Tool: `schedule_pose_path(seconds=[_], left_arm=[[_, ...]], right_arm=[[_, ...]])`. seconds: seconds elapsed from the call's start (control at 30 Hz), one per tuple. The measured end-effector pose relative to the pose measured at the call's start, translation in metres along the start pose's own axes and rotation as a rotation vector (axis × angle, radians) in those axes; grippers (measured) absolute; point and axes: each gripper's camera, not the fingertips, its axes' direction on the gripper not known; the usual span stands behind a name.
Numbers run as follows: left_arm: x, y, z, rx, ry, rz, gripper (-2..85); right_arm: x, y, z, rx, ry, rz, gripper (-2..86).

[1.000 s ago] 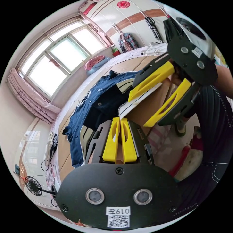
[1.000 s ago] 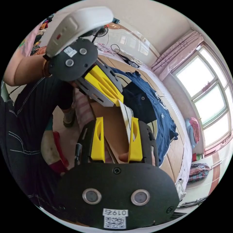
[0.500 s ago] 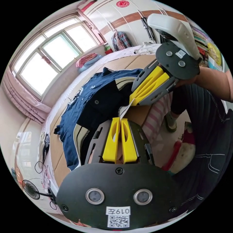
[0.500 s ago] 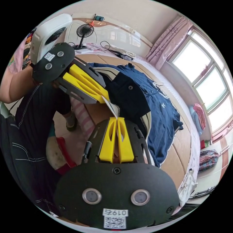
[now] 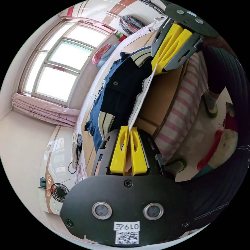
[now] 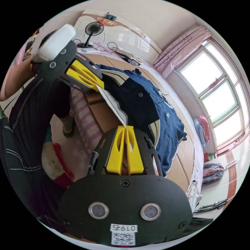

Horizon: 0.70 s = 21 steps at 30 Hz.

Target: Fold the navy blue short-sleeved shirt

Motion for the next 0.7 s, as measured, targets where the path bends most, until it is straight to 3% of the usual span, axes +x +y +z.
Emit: schedule_pose_path(seconds=[0.1,0.2,0.43,0.5,0.7], left_arm=[[0.002,0.005,-0.004,0.01,0.061,0.029,0.5],[-0.003,0.006,-0.005,0.024,0.093,-0.043,0.5],[0.018,0.006,-0.01,-0.025,-0.021,0.002,0.5],[0.029,0.009,-0.009,-0.05,-0.073,0.043,0.5],[0.029,0.01,-0.015,-0.043,0.006,0.047,0.5]], right_arm=[[-0.009,0.0,0.006,-0.053,-0.034,-0.065,-0.9],[0.001,0.003,0.006,-0.002,-0.022,0.009,-0.7],[-0.012,0.014,0.025,-0.15,0.191,-0.052,-0.2],[-0.013,0.018,0.025,-0.152,0.18,-0.051,-0.5],[0.011,0.015,0.024,-0.152,0.028,0.001,-0.8]])
